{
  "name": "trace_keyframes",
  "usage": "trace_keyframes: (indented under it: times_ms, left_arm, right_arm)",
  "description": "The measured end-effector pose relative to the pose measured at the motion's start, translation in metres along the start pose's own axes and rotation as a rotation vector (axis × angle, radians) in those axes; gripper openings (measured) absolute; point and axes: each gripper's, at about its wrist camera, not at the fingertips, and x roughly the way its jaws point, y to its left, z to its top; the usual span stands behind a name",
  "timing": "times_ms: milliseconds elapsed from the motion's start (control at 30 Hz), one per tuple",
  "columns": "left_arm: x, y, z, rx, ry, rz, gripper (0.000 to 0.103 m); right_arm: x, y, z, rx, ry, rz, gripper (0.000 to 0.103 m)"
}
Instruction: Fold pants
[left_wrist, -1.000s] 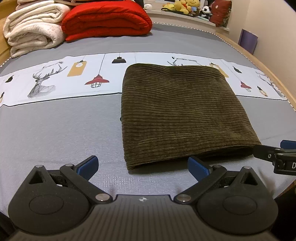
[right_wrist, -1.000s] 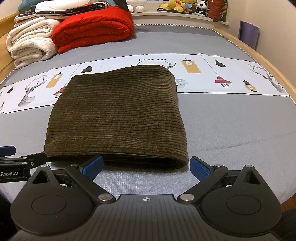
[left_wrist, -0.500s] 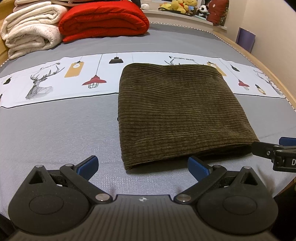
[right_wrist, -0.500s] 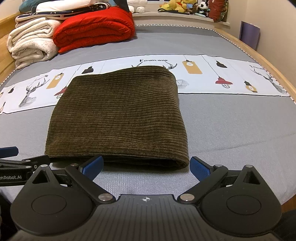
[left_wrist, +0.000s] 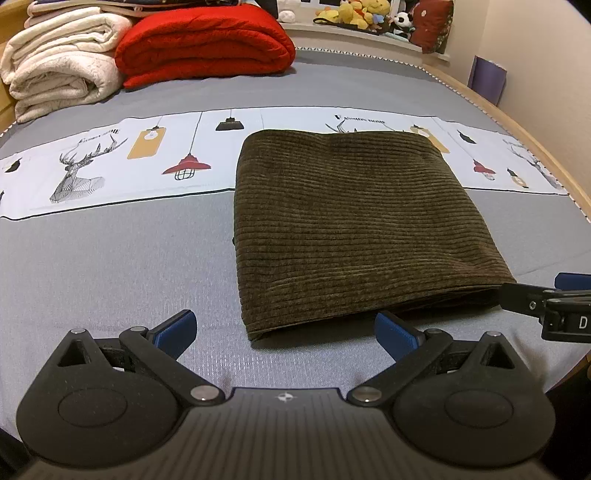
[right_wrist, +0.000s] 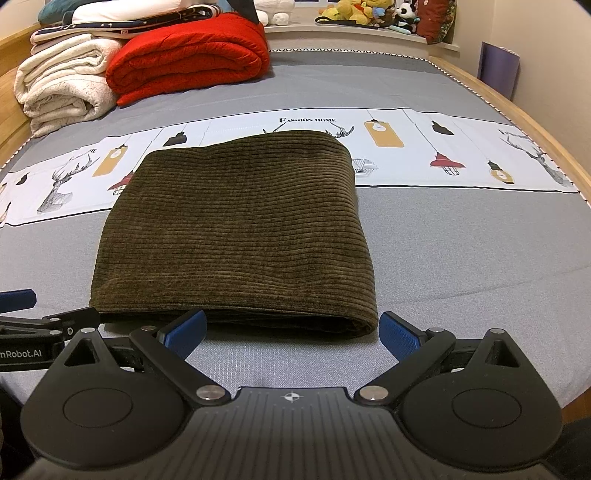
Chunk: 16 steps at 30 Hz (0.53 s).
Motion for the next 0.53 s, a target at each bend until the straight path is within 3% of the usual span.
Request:
trace_keyframes:
  times_ms: [533]
  left_arm:
    - [-0.0015, 0.0013, -0.0005, 0.012, -0.011, -0.008, 0.103]
  right_arm:
    - [0.0000, 0.0002, 0.0000, 0.000, 0.000, 0.000, 0.099]
